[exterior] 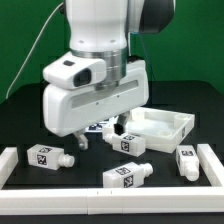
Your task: Assemble one leg
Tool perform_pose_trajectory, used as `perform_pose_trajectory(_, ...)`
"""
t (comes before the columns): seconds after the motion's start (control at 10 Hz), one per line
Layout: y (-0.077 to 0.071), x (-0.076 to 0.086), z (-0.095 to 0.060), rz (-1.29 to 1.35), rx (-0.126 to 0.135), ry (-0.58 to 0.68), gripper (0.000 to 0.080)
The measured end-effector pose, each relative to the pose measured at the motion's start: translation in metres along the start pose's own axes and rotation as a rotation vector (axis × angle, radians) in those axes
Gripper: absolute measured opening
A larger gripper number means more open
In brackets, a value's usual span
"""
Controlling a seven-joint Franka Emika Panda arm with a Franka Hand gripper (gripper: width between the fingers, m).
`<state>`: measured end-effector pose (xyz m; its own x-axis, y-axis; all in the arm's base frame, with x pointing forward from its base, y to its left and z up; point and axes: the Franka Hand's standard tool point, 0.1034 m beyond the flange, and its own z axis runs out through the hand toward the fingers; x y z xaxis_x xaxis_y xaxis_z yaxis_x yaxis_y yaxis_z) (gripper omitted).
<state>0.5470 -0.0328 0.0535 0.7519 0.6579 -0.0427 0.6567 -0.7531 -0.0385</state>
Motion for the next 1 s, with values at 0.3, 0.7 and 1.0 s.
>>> perform_pose_trajectory(0.3, -0.03, -0.005, 0.02, -0.029, 0.001, 0.018, 0.0649)
perform_pose_trajectory(0.7, -0.045, -0.002, 0.021, -0.01, 0.016, 0.013, 0.0649)
perform_pose_trajectory(1.0, -0.064, 0.004, 0.032, -0.035, 0.024, 0.022, 0.0649)
